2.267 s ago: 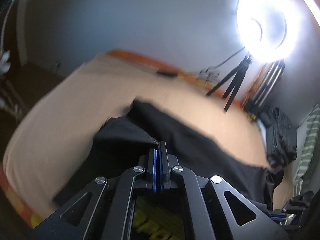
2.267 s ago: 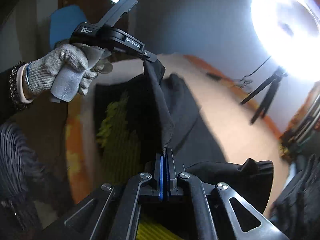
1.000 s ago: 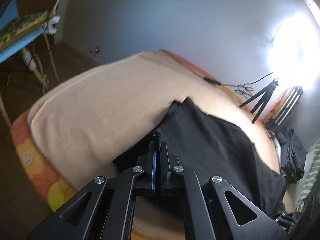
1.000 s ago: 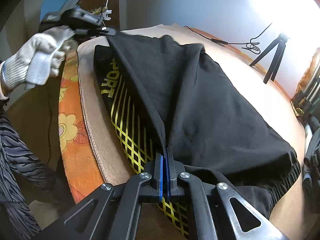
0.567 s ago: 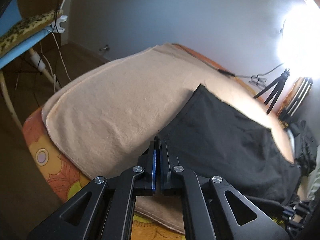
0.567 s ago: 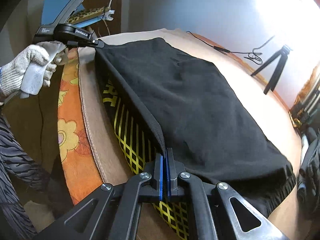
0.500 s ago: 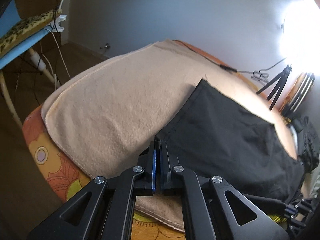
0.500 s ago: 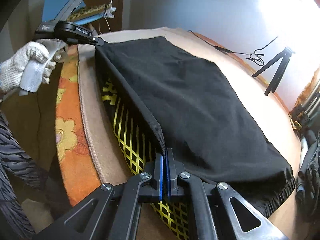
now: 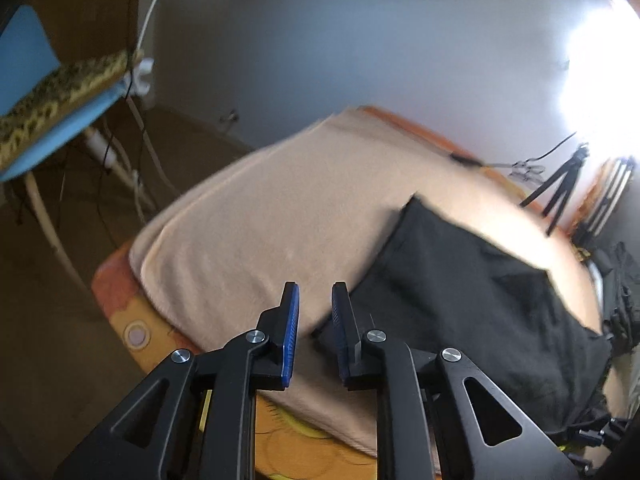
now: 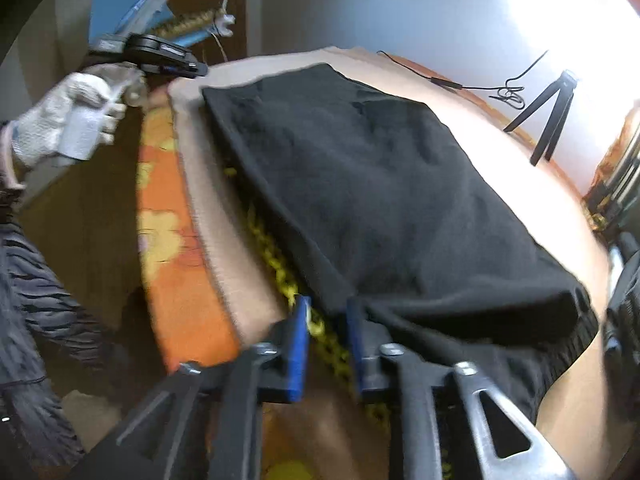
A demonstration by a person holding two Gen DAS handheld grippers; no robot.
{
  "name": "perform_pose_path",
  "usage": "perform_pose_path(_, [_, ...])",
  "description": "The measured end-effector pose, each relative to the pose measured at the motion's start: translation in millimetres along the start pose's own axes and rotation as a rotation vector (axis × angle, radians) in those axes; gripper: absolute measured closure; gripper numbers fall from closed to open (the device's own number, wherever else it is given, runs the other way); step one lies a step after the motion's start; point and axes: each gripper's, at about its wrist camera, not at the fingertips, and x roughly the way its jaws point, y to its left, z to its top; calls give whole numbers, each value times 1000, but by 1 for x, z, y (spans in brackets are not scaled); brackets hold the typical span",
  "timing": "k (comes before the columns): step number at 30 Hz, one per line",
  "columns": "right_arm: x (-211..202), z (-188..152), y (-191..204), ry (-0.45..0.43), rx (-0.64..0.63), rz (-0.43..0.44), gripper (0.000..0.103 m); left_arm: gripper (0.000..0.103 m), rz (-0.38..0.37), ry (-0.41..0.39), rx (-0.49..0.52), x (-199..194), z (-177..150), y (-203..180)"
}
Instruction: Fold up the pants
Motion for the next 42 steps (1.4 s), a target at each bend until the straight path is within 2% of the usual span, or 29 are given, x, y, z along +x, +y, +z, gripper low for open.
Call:
perform_pose_path(2, [-21,-4,-12,-46,62,35,71,86,-49,-25,25,-13,3,-16])
perform_pose_path(4, [-39,-9,-29,-86,138,57,69,77,-103,-42,66,-22,3,-40])
perform_pose_path(5, [-50,-14,-44,-111,202,57,68,73,-135,-46,87,-27,2,-53])
perform_pose_path(7, [-64,-24,-65,-134,288,39,68,72,-212,-26,132,-30,-3,-78])
perform_pose_path(11, [-80,-58,-117,-152,522,14,67,72,-369,64,248,-28,-24,-140])
perform_pose_path(13, [-83,-75,-136,-157,629,38,64,72,-428,116,296,-24,-36,-163])
perform_pose_path(16, [-81,-94,-152,-154,726,98,64,72,-503,222,375,-11,-60,-200])
perform_pose_path(19, [-75,-103,-155,-140,766,168,61,72,-519,284,439,1,-77,-220])
perform_pose_path(23, [-69,-105,-161,-148,802,208,49,72,-551,374,475,14,-96,-236])
perform_pose_path(29, [-58,-101,-161,-154,842,299,49,72,-548,398,526,11,-114,-240])
perform_pose_path(34, [-47,-93,-148,-115,801,291,49,72,-551,404,521,13,-114,-241])
perform_pose_path(36, [-41,-91,-146,-109,796,294,59,72,-553,406,520,13,-113,-237])
perform_pose_path(37, [-39,-87,-143,-106,785,304,73,72,-553,407,520,12,-113,-237])
perform_pose_path(38, [-40,-87,-143,-109,778,304,81,72,-553,411,523,13,-114,-237])
perform_pose_path(42, [-65,-69,-134,-140,662,240,95,72,-561,424,524,11,-114,-233])
